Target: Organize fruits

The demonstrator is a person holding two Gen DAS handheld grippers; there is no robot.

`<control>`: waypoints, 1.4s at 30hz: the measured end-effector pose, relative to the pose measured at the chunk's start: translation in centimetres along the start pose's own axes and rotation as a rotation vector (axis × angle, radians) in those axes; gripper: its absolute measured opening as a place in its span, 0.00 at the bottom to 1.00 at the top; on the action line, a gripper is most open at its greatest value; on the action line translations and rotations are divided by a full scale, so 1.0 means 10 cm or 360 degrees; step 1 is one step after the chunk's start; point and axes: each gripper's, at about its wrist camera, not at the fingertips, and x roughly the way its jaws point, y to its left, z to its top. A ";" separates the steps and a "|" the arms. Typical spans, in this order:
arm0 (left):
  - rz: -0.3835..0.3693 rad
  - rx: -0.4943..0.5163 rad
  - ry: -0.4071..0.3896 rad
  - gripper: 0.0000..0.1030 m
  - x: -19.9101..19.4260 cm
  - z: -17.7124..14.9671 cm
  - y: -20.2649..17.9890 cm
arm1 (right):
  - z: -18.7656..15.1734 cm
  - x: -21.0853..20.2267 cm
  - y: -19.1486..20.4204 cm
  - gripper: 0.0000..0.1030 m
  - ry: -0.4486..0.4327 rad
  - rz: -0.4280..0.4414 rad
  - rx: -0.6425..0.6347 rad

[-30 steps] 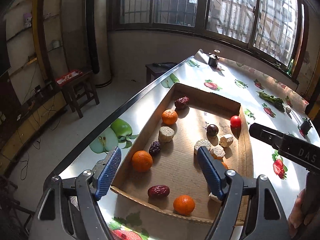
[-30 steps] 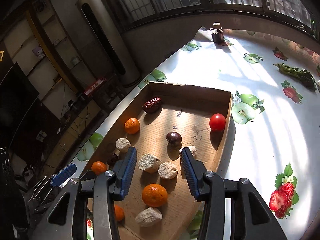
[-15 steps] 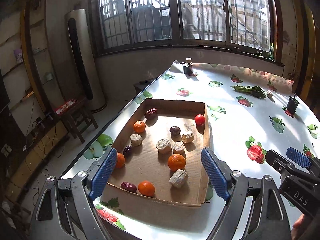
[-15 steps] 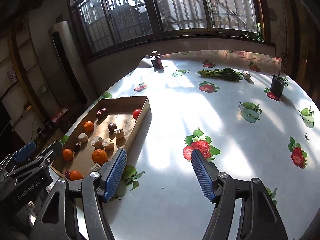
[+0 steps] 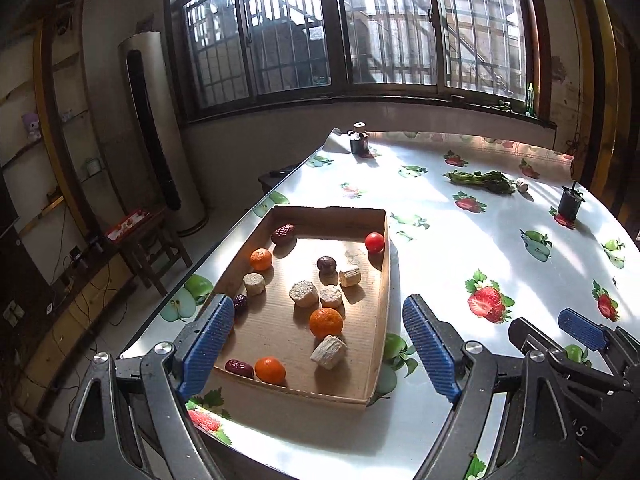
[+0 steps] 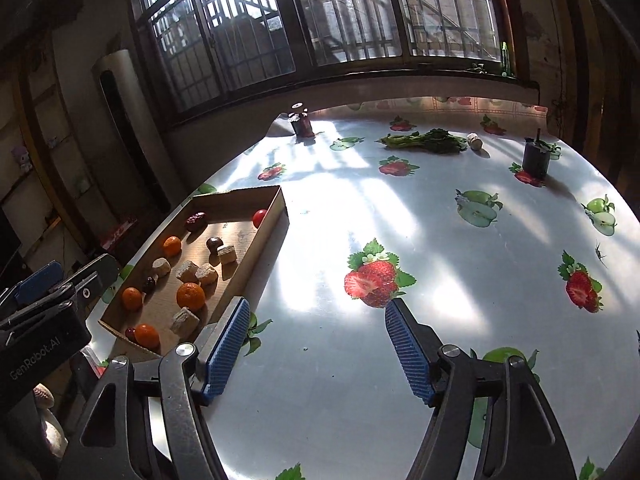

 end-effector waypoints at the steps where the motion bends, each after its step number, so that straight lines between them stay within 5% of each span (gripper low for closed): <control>1: -0.0002 0.0002 0.0000 0.83 0.00 0.00 -0.01 | 0.00 0.00 0.00 0.73 0.0001 0.0000 0.0000; 42: -0.0065 -0.0016 0.0043 0.84 0.20 -0.07 -0.06 | -0.16 0.26 0.18 0.78 0.0112 -0.0021 -0.0093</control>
